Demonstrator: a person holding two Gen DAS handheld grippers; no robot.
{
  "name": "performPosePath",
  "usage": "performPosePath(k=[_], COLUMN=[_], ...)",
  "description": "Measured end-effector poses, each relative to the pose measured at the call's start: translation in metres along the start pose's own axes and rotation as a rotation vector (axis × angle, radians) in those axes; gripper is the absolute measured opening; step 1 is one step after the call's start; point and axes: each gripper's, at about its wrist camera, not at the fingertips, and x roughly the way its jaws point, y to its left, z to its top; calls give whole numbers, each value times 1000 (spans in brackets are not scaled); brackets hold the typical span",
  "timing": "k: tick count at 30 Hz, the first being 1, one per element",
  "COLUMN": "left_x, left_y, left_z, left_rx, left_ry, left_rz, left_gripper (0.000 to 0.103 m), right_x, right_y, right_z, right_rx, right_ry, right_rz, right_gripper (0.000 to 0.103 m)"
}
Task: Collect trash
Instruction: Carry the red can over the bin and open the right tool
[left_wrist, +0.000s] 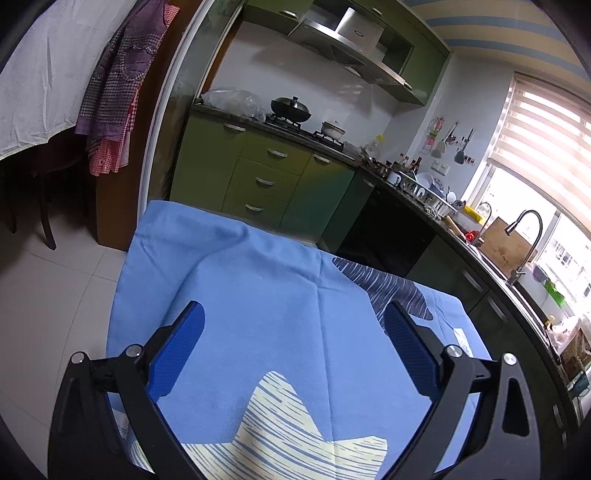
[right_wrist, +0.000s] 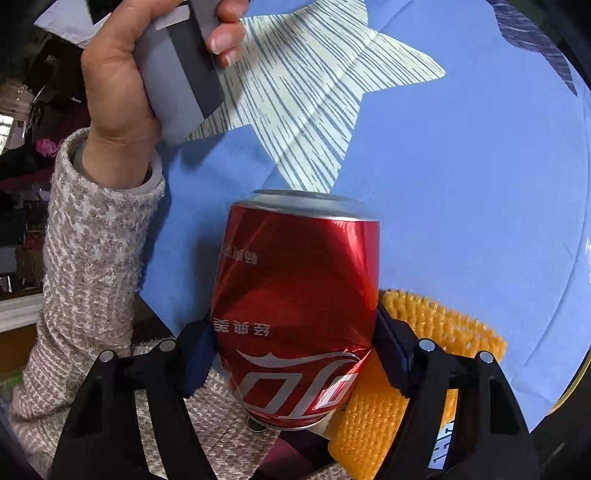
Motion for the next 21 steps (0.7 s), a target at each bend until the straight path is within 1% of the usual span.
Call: performPosePath(k=[3, 4, 6, 13, 17, 19, 21], left_x=[2, 2, 2, 4, 5, 6, 8], left_y=[-2, -2, -4, -6, -10, -14, -16], left_z=[-1, -2, -2, -4, -6, -7, -8], left_rx=[10, 13, 20, 30, 50, 64, 75], left_ry=[6, 7, 8, 17, 24, 29, 34], left_rz=[1, 2, 5, 5, 6, 7, 5], left_gripper=[93, 93, 93, 93, 93, 93, 93], right_x=[-6, -6, -15, -60, -93, -109, -126], right_y=[-1, 8, 6, -14, -42, -65, -98], right_z=[-5, -12, -17, -35, -53, -60, -75], right_rx=[-4, -3, 0, 39, 104, 146, 217], right_ry=[-10, -15, -31, -113, -184, -213, -252], right_rz=[10, 13, 23, 51, 37, 24, 4], right_gripper=[74, 74, 74, 74, 74, 74, 74])
